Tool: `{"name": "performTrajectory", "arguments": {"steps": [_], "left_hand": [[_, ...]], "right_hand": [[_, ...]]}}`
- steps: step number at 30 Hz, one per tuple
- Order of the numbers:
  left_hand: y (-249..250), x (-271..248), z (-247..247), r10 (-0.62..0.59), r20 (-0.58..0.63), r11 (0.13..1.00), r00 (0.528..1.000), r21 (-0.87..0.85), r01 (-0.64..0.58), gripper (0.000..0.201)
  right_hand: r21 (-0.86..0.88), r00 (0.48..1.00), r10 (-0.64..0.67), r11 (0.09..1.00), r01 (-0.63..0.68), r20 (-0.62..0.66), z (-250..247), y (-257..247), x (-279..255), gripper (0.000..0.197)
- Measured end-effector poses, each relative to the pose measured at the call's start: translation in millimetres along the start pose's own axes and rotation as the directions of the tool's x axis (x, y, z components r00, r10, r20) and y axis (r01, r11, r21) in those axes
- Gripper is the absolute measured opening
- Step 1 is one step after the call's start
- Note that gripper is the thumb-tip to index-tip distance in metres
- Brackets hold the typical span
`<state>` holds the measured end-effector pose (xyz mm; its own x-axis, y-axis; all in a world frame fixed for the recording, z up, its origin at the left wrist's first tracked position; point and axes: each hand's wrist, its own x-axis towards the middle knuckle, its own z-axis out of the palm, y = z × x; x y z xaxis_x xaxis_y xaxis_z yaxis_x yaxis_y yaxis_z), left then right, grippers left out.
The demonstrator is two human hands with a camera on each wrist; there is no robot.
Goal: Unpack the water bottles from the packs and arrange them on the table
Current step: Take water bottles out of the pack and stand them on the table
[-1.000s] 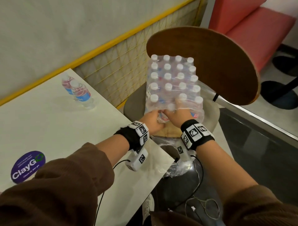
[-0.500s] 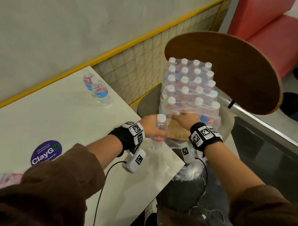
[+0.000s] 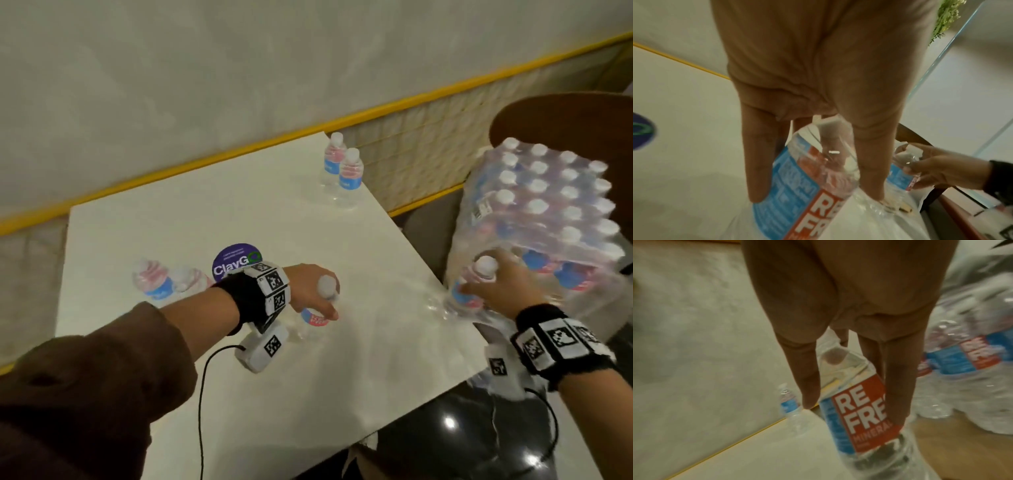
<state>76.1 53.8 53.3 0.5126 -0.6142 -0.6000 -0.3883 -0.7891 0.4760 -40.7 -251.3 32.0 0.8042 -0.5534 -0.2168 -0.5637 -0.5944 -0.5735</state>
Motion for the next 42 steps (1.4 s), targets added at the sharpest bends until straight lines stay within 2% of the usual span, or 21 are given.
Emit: {"name": "performTrajectory", "arguments": {"steps": [2,4,9,12,15,19,23,24,28,30,32,34,36,39,40,42], "left_hand": [[-24,-23,4,-0.024,0.017,0.999,1.0,0.04,0.023,0.049],[-48,-44,8,-0.062,0.021,0.998,0.998,0.0,0.062,0.049],[-108,-96,17,-0.143,0.007,0.99,0.99,-0.018,0.143,0.049],[-146,-125,17,-0.227,-0.036,0.971,0.973,-0.081,0.224,0.05],[-180,-148,13,-0.352,-0.117,0.929,0.929,-0.164,0.332,0.053],[-206,-164,5,-0.48,-0.273,0.873,0.834,-0.239,0.425,0.048],[-214,-167,-1,-0.525,-0.393,0.851,0.755,-0.26,0.457,0.031],[-216,-166,-2,-0.527,-0.419,0.85,0.74,-0.241,0.469,0.033],[-215,-166,-11,-0.547,-0.464,0.827,0.697,-0.168,0.537,0.064],[-199,-170,-20,-0.578,-0.455,0.795,0.677,-0.127,0.594,0.063],[-172,-175,-33,-0.541,-0.522,0.776,0.66,-0.007,0.63,0.056],[-135,-172,-47,-0.394,-0.606,0.804,0.691,0.136,0.578,0.059],[-97,-152,-54,-0.227,-0.592,0.865,0.773,0.243,0.44,0.059],[-36,-93,-46,-0.073,-0.401,0.937,0.913,0.285,0.2,0.046],[-15,-69,-39,-0.027,-0.326,0.946,0.945,0.296,0.129,0.043],[30,-18,-23,0.066,-0.204,0.951,0.977,0.308,0.0,0.039]], "right_hand": [[0.011,0.991,-0.1,0.995,0.099,0.092,18,-29,-27,0.048],[0.062,0.965,-0.181,0.983,0.172,0.19,44,-58,-54,0.047],[0.172,0.878,-0.294,0.954,0.245,0.378,123,-134,-110,0.051],[0.232,0.846,-0.341,0.936,0.265,0.41,171,-169,-133,0.054],[0.275,0.82,-0.393,0.914,0.298,0.416,214,-204,-155,0.059],[0.274,0.796,-0.427,0.901,0.336,0.429,257,-238,-169,0.067],[0.326,0.796,-0.439,0.89,0.319,0.418,278,-262,-177,0.066],[0.336,0.793,-0.445,0.886,0.321,0.417,280,-266,-179,0.069],[0.353,0.768,-0.452,0.882,0.311,0.453,276,-263,-177,0.077],[0.342,0.745,-0.431,0.896,0.283,0.51,266,-247,-171,0.073],[0.309,0.736,-0.384,0.919,0.245,0.558,251,-223,-158,0.063],[0.249,0.739,-0.322,0.945,0.212,0.592,229,-194,-138,0.052],[0.169,0.747,-0.257,0.966,0.194,0.612,202,-165,-116,0.046],[0.078,0.78,-0.124,0.992,0.097,0.613,159,-115,-80,0.044],[0.065,0.797,-0.083,0.996,0.055,0.599,144,-96,-67,0.044],[0.038,0.843,0.008,0.999,-0.034,0.538,110,-59,-47,0.042]]}}
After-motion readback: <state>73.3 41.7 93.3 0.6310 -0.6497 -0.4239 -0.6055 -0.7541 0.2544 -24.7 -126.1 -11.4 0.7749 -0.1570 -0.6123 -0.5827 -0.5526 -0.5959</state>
